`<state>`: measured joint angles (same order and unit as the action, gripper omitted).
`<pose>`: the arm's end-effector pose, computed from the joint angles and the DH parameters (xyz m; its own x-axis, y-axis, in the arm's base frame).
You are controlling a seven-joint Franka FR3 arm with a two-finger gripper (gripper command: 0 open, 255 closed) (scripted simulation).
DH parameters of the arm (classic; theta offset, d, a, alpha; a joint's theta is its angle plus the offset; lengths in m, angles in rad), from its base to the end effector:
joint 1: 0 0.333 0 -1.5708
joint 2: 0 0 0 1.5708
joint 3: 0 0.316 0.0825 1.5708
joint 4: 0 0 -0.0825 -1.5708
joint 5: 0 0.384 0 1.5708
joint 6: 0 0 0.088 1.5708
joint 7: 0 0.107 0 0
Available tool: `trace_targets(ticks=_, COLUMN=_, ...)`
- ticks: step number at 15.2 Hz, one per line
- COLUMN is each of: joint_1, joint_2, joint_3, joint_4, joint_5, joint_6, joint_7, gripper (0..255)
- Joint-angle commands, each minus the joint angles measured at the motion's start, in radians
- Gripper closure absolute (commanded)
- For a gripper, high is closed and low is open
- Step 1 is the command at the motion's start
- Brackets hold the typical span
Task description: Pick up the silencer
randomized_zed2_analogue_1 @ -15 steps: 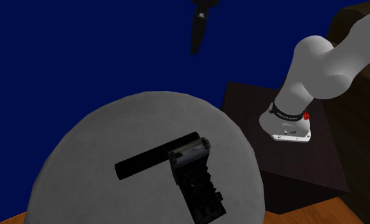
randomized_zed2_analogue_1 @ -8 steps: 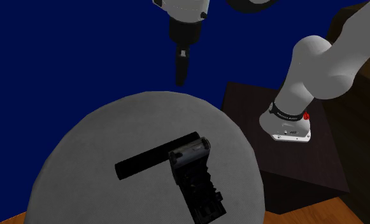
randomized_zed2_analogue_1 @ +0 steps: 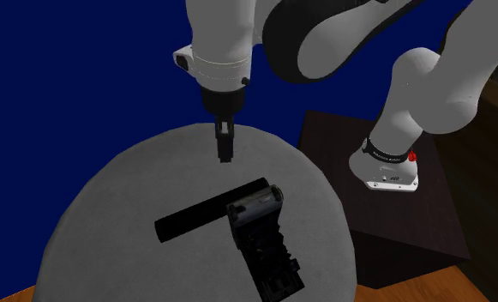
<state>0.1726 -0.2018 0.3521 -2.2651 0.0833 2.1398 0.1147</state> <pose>0.4221 0.2536 0.4440 0.9330 0.3540 0.0648 0.3555 -0.9346 -0.0113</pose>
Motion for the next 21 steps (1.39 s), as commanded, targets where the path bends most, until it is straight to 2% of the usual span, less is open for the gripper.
trace_targets(ticks=1, joint_1=0.008, joint_2=0.071, joint_3=0.022, joint_4=0.032, joint_5=-0.019, joint_6=0.027, joint_7=0.013, gripper=0)
trace_targets(ticks=10, joint_1=0.082, joint_2=0.365, joint_3=0.093, joint_4=0.185, joint_5=-0.143, joint_6=0.103, joint_7=0.104, gripper=0)
trace_targets(ticks=19, joint_1=0.092, joint_2=0.428, joint_3=0.081, joint_4=0.151, joint_5=-0.181, joint_6=0.194, joint_7=0.129, gripper=0)
trace_targets(ticks=20, joint_1=0.092, joint_2=0.427, joint_3=0.081, joint_4=0.147, joint_5=-0.181, joint_6=0.196, joint_7=0.128, gripper=255)
trace_targets(ticks=21, joint_1=0.092, joint_2=0.427, joint_3=0.081, joint_4=0.146, joint_5=-0.181, joint_6=0.197, joint_7=0.128, gripper=255)
